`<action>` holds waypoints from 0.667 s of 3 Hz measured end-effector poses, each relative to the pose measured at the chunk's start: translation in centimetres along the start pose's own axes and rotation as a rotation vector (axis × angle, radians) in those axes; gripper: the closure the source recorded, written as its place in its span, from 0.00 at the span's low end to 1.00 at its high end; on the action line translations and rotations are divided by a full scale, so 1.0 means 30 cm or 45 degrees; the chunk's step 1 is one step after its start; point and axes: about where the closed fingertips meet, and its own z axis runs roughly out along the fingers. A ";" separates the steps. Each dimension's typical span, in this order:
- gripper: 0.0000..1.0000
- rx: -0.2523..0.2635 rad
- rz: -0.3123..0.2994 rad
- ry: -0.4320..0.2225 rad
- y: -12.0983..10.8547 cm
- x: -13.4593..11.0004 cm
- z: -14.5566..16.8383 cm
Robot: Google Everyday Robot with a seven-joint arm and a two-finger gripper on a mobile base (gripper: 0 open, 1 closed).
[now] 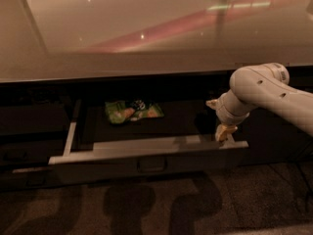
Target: Open top drawer
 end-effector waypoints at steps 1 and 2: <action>0.00 0.060 0.012 -0.011 0.069 -0.009 -0.043; 0.00 0.104 0.019 -0.010 0.171 -0.013 -0.066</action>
Offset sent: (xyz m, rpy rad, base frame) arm -0.0923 -0.0133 0.0004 0.0353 -0.1215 -0.0313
